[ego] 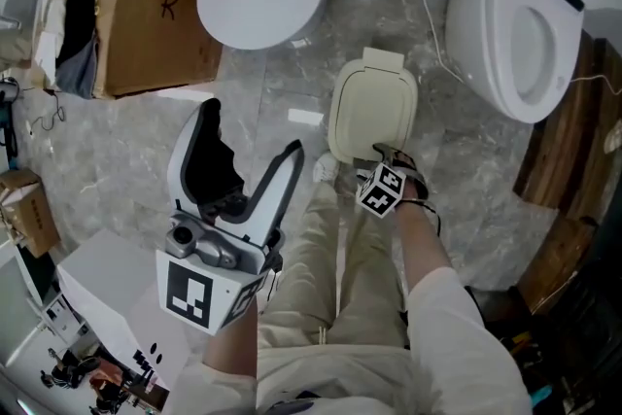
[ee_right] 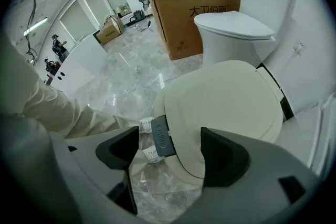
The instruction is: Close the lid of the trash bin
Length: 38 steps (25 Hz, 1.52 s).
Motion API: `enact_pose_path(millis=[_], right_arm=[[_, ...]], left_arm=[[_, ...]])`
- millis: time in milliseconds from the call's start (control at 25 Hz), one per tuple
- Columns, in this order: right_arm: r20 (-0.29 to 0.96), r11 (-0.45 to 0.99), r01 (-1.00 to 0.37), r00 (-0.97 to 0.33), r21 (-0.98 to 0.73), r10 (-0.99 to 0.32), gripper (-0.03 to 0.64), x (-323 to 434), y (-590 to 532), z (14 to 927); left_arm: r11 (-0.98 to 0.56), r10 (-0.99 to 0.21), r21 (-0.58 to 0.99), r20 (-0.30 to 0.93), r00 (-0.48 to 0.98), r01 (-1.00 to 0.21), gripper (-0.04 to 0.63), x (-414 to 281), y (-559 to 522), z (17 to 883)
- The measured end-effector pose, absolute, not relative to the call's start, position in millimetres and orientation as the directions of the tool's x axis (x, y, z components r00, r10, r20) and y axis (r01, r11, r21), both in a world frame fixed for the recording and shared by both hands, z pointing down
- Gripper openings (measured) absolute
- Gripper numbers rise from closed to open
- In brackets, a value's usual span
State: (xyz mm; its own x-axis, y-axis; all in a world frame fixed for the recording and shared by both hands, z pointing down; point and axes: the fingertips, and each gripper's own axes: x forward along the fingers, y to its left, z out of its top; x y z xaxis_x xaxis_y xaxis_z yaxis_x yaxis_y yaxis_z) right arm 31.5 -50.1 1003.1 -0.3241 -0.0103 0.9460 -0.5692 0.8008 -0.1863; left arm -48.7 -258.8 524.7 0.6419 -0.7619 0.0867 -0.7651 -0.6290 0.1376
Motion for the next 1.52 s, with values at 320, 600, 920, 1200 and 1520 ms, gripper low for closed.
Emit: enact_pose_path(millis=[320,600,920,1200,1520], right_arm=[[0.950,0.815,-0.554,-0.311,-0.172,-0.011,0.373,31,-45,1009],[0.951,0.799,-0.582,-0.305,-0.148,-0.046,0.342,33,-54,1013],[0.917,0.582,-0.775,-0.380,-0.244,-0.122,0.313,32,-71,957],[0.739,0.197,-0.935,-0.354,-0.294,-0.574,0.290,87,-160,770],[0.295,0.134,-0.953,-0.215,-0.271,-0.931,0.282,146,-205,462]], left_arm=[[-0.628,-0.761,0.157,0.079,0.643,-0.762,0.324,-46,-257,529],[-0.624,-0.766,0.160,0.068,0.639,-0.765,0.324,-49,-260,531],[-0.634,-0.762,0.137,0.057,0.645,-0.761,0.324,-47,-254,493],[-0.651,-0.758,0.112,-0.047,0.650,-0.751,0.324,-39,-258,395],[-0.687,-0.725,0.102,-0.149,0.672,-0.719,0.324,-37,-223,289]])
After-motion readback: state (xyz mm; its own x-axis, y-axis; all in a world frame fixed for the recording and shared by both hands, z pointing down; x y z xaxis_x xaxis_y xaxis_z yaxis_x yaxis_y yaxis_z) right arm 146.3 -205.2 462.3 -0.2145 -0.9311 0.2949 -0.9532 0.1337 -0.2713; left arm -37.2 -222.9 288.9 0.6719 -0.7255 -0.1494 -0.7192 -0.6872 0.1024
